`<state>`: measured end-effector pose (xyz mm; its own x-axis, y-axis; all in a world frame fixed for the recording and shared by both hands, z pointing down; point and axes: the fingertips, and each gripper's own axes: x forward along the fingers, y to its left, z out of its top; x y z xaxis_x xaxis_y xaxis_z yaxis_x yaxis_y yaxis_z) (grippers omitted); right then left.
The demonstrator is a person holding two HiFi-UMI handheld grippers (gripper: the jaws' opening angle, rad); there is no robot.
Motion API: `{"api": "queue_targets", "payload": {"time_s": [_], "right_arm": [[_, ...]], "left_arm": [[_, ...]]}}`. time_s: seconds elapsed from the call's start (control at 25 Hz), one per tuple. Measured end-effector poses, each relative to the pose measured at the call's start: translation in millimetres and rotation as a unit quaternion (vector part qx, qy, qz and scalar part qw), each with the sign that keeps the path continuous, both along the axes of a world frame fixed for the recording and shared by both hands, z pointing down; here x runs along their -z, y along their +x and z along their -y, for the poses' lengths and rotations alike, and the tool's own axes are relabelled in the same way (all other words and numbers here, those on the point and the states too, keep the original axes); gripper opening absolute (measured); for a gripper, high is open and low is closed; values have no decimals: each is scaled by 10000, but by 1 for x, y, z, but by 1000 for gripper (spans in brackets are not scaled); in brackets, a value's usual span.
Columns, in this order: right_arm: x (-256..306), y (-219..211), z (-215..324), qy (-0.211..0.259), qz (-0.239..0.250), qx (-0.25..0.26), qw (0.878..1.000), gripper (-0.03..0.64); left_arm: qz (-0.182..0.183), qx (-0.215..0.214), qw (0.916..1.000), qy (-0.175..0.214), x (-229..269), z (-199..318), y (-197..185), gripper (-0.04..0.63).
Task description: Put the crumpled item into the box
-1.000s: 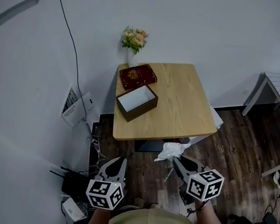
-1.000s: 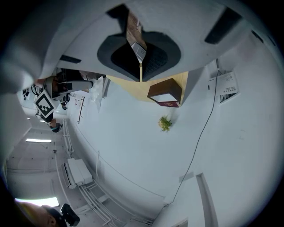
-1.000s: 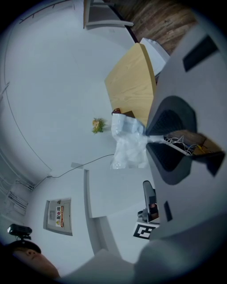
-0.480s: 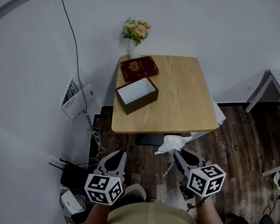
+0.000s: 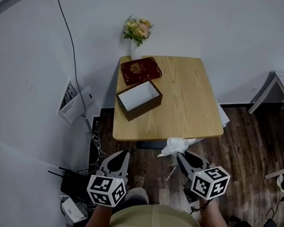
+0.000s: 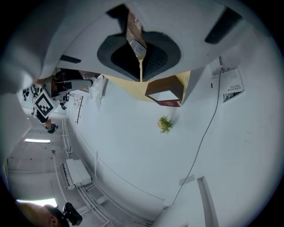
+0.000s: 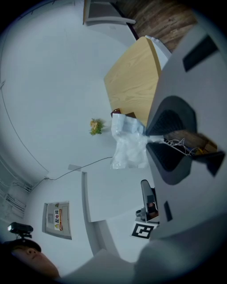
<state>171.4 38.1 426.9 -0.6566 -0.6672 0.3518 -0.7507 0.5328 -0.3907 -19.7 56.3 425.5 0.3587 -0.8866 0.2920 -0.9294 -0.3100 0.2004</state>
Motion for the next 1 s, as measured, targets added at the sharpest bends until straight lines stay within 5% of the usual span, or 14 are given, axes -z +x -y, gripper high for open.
{"api": "queue_targets", "payload": {"time_s": [1.0], "right_arm": [[0,-96,114,-209,-229,102,9995,67]], "left_arm": [[-208,-96,9994,-265,-12,115,-82,34]]}}
